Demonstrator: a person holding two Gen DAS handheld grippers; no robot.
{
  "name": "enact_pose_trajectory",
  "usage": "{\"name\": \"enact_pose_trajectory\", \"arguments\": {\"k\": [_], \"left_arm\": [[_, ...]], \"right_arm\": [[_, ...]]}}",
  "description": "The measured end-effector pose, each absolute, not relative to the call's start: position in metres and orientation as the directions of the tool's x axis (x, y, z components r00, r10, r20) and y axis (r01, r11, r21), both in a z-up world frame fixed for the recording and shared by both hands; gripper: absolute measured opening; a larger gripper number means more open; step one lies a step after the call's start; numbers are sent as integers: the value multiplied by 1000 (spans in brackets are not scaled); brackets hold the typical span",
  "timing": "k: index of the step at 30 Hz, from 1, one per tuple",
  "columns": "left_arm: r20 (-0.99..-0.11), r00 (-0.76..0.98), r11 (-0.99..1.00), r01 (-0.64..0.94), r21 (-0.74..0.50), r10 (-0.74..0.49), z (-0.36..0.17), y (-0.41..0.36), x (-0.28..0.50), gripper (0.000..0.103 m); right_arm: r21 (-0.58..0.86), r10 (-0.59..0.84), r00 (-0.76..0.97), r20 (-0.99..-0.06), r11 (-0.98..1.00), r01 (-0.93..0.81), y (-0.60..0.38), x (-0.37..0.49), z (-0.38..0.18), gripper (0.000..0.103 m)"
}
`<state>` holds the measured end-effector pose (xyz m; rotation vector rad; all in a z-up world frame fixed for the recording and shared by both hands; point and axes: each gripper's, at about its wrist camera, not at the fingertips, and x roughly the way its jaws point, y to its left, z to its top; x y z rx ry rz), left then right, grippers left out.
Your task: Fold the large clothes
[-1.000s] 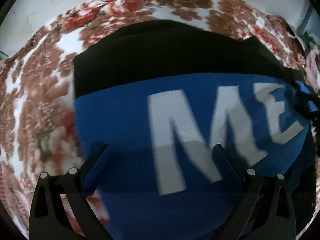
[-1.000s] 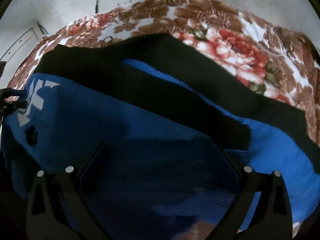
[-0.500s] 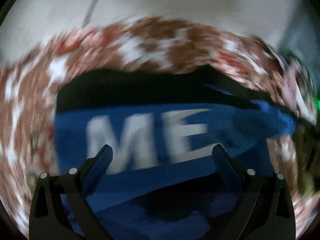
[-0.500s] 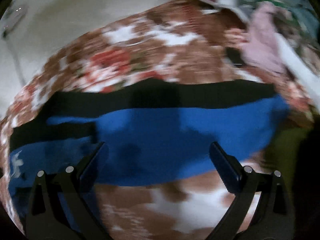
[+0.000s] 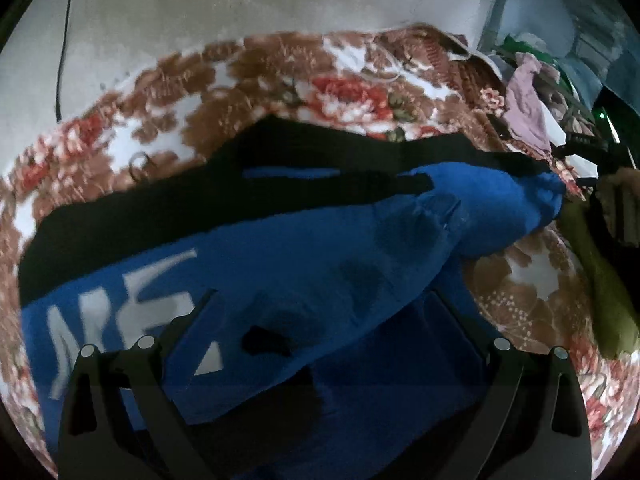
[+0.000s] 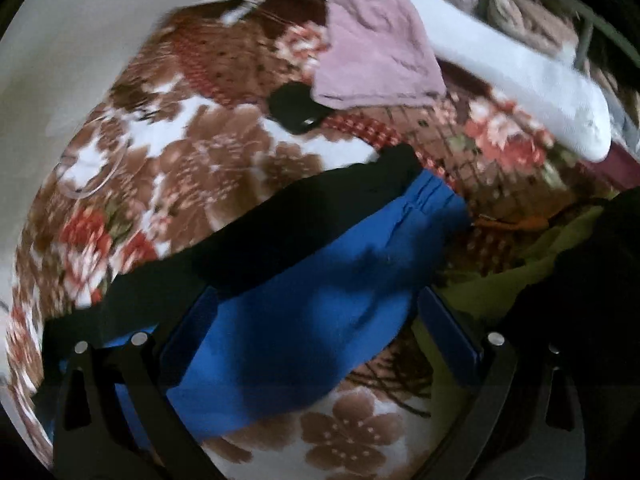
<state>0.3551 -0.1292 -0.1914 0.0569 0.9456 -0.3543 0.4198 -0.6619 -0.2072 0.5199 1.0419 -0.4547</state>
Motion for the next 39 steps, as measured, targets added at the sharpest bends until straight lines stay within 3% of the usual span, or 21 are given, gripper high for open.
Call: {"name": "enact_pose_trajectory", "arguments": {"k": [5, 17, 20, 22, 23, 25, 28, 30, 33, 39], "left_arm": [[-803, 525, 946, 288, -145, -283, -207, -127, 362, 98], [-813, 502, 942, 294, -161, -295, -233, -120, 369, 98], [-855, 462, 944, 320, -87, -236, -252, -130, 371, 98], [-871, 461, 935, 356, 7, -169, -264, -141, 369, 98], [-870, 472, 930, 365, 42, -146, -267, -144, 368, 98], [-860, 498, 927, 365, 91, -111, -272, -150, 366, 98], [-849, 516, 933, 349, 85, -116, -274, -147, 365, 98], [-843, 520, 939, 340, 58, -136, -272, -144, 366, 98], [-836, 523, 942, 334, 22, -166, -273, -141, 367, 98], [-838, 533, 935, 345, 85, -121, -286, -147, 366, 99]], "right_arm": [[134, -162, 394, -904, 769, 624, -706, 436, -213, 98], [75, -92, 241, -966, 794, 604, -726, 444, -261, 98], [82, -81, 241, -967, 796, 600, -723, 446, -270, 98], [97, -68, 247, -967, 795, 598, -723, 447, -274, 85], [129, -36, 255, -966, 791, 599, -724, 447, -277, 72], [149, -13, 255, -967, 782, 605, -726, 445, -283, 67], [174, -7, 293, -956, 789, 589, -723, 444, -281, 41], [212, 15, 327, -945, 789, 577, -722, 442, -276, 17], [236, 28, 363, -931, 806, 543, -717, 442, -265, 10], [342, 98, 509, -855, 844, 413, -695, 432, -219, 9]]}}
